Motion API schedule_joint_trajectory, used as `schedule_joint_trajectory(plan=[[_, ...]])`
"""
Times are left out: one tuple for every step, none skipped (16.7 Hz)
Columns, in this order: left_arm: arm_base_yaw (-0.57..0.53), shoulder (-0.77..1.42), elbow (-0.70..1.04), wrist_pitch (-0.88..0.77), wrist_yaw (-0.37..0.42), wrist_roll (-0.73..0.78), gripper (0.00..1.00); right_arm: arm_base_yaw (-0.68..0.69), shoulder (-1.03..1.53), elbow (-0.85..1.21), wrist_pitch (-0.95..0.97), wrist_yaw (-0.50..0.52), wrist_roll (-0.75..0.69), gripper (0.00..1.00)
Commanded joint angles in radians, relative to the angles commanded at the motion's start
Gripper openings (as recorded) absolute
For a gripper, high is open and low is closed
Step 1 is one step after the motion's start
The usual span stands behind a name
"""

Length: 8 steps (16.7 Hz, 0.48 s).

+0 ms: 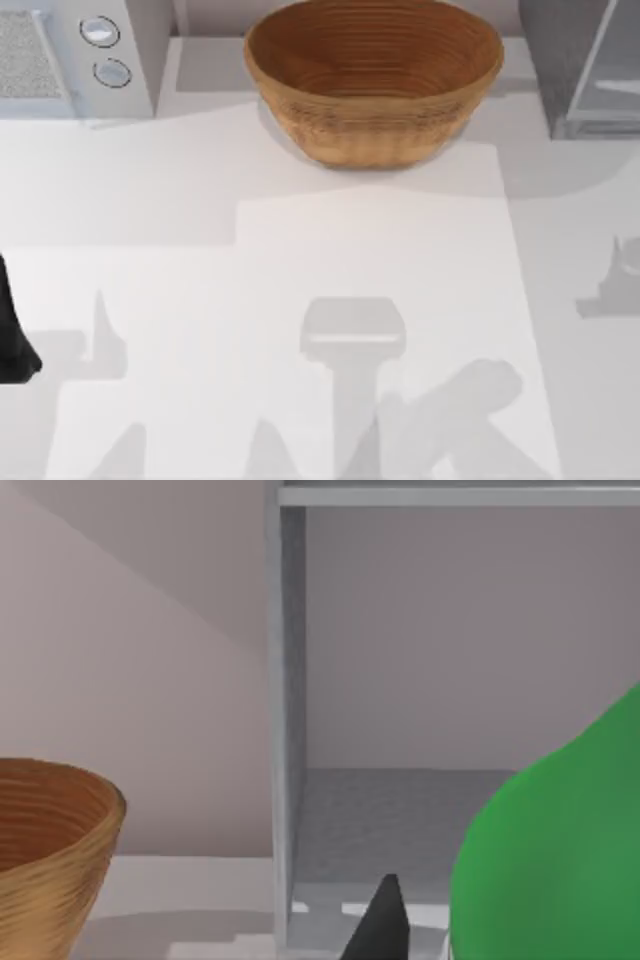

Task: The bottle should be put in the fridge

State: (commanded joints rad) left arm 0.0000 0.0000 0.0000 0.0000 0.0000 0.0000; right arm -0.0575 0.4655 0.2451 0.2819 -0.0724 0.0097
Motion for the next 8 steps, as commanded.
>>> schedule_joint_trajectory(plan=[[0.0, 0.0, 0.0, 0.0, 0.0, 0.0, 1.0, -0.014, 0.095, 0.044, 0.051, -0.011, 0.0, 0.01], [0.0, 0.0, 0.0, 0.0, 0.0, 0.0, 1.0, -0.028, 0.195, 0.09, 0.104, -0.023, 0.0, 0.01], [0.0, 0.0, 0.0, 0.0, 0.0, 0.0, 1.0, -0.042, 0.3, 0.138, 0.159, -0.034, 0.0, 0.01], [0.0, 0.0, 0.0, 0.0, 0.0, 0.0, 1.0, -0.058, 0.407, 0.186, 0.214, -0.046, 0.0, 0.01], [0.0, 0.0, 0.0, 0.0, 0.0, 0.0, 1.0, -0.073, 0.517, 0.235, 0.27, -0.058, 0.0, 0.01], [0.0, 0.0, 0.0, 0.0, 0.0, 0.0, 1.0, -0.088, 0.627, 0.284, 0.327, -0.071, 0.0, 0.01], [0.0, 0.0, 0.0, 0.0, 0.0, 0.0, 1.0, -0.103, 0.737, 0.333, 0.383, -0.083, 0.0, 0.01], [0.0, 0.0, 0.0, 0.0, 0.0, 0.0, 1.0, -0.118, 0.845, 0.38, 0.437, -0.095, 0.0, 0.01]])
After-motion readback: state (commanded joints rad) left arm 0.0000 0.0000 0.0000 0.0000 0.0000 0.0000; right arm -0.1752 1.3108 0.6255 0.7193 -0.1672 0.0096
